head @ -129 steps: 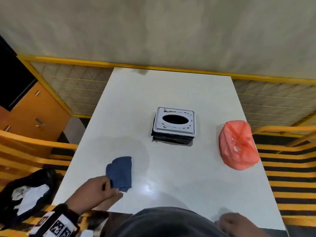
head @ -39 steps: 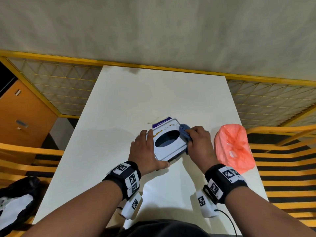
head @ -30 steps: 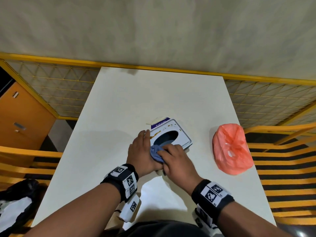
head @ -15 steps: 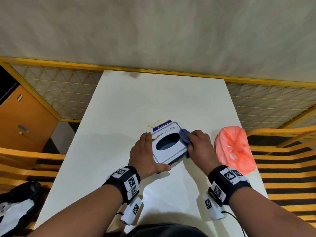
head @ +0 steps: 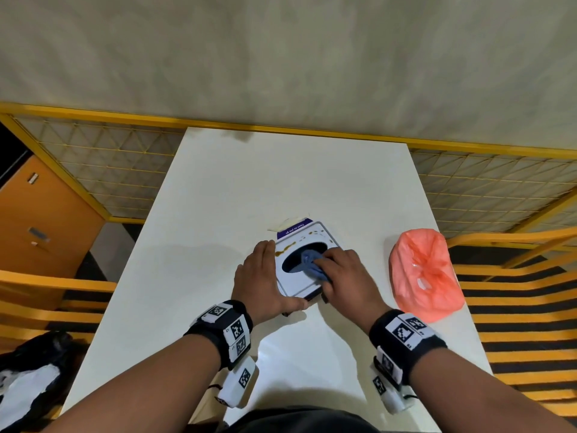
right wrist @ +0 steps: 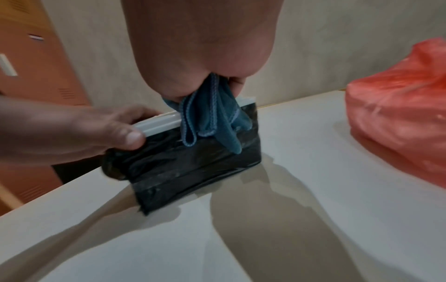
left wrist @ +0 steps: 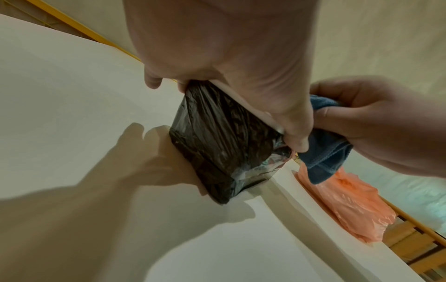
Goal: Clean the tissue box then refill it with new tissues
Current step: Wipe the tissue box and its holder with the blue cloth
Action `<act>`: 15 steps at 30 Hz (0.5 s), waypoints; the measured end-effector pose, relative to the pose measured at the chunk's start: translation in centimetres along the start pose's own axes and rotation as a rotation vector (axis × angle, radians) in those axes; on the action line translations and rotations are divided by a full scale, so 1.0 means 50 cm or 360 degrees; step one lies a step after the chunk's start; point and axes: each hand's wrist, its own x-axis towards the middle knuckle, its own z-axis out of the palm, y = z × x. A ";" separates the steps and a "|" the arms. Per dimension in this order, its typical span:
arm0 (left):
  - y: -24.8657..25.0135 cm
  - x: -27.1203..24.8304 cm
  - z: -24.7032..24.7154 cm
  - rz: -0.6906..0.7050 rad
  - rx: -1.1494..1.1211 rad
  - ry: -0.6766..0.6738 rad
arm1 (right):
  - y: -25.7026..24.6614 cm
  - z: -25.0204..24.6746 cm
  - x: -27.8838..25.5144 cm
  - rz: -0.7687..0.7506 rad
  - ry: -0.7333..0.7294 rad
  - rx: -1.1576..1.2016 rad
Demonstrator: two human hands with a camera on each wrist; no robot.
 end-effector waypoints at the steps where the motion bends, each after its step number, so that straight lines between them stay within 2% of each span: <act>1: 0.000 0.000 -0.002 -0.0010 0.0013 -0.0013 | 0.011 -0.003 0.002 0.0050 0.0021 0.0002; 8: 0.003 0.005 -0.017 -0.0066 0.0102 -0.0162 | 0.056 -0.024 0.008 0.0234 0.0139 0.0115; 10: 0.001 0.009 -0.040 -0.0025 0.0140 -0.0287 | 0.063 -0.032 0.003 0.0296 0.0117 0.0200; 15: -0.018 0.053 -0.122 0.0188 0.0488 -0.0639 | 0.048 -0.043 -0.059 -0.0003 -0.0095 0.0209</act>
